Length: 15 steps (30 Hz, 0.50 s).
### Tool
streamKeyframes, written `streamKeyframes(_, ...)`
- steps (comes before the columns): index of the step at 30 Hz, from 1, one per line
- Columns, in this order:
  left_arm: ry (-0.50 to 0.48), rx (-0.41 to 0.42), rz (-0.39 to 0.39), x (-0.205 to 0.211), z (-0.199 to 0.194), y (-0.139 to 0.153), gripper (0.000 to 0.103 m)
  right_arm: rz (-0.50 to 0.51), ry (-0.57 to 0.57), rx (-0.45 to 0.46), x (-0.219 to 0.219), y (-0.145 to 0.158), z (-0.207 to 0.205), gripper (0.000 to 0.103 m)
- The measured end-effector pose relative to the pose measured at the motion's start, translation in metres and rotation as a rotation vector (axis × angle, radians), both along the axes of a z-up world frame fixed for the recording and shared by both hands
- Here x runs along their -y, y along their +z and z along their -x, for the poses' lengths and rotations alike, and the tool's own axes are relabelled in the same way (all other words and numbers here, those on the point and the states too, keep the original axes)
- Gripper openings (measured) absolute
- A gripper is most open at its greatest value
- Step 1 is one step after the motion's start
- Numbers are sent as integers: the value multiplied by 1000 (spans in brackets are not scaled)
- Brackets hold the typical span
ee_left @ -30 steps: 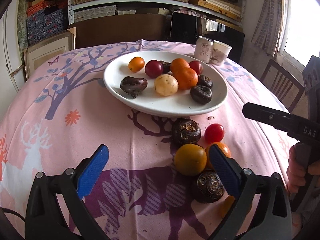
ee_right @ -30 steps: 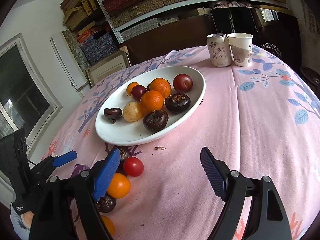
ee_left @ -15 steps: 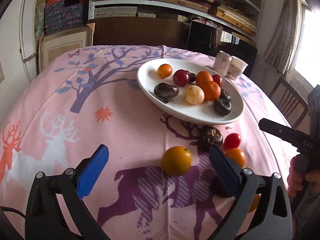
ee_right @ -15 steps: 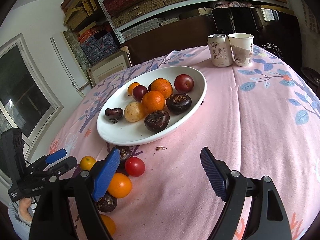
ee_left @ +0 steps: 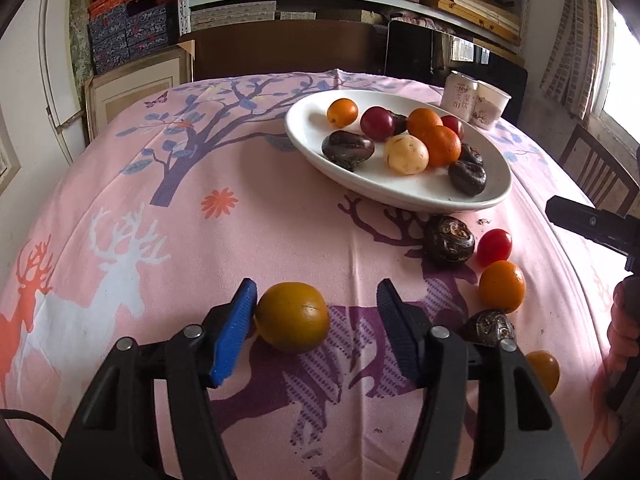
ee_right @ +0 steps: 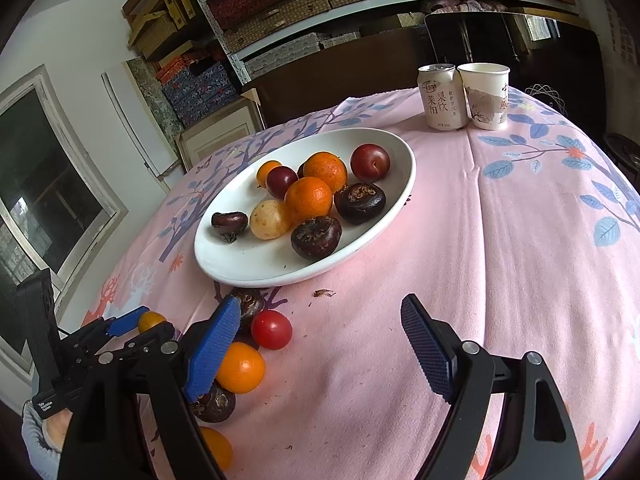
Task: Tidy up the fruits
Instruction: 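Grasp a yellow-orange fruit with the left tool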
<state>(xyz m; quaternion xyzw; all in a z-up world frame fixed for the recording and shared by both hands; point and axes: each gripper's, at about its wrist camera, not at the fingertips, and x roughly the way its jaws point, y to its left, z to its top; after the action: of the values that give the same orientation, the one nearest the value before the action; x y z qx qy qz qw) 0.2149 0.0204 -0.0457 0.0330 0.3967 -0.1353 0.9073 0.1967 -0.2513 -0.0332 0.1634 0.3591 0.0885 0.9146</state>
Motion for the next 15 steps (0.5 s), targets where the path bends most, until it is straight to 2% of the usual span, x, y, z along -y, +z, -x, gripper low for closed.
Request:
streamKeyframes(4,16,-26,6,-5,-2,-4,54,1,8,-7,-2,-1,-1,83)
streamKeyframes(7,46,-77,32,-15,-8,-10,38,11,18,-13,-5,-3,-2,83)
streamKeyframes(8,50,-78,54,-19,-9,-10,37,13,22,-14,-6,-3,-2,83)
streamKeyframes(15,33,-72,49,-18,-4,-9,36,-2,70,-27,-13,-6,-3,82)
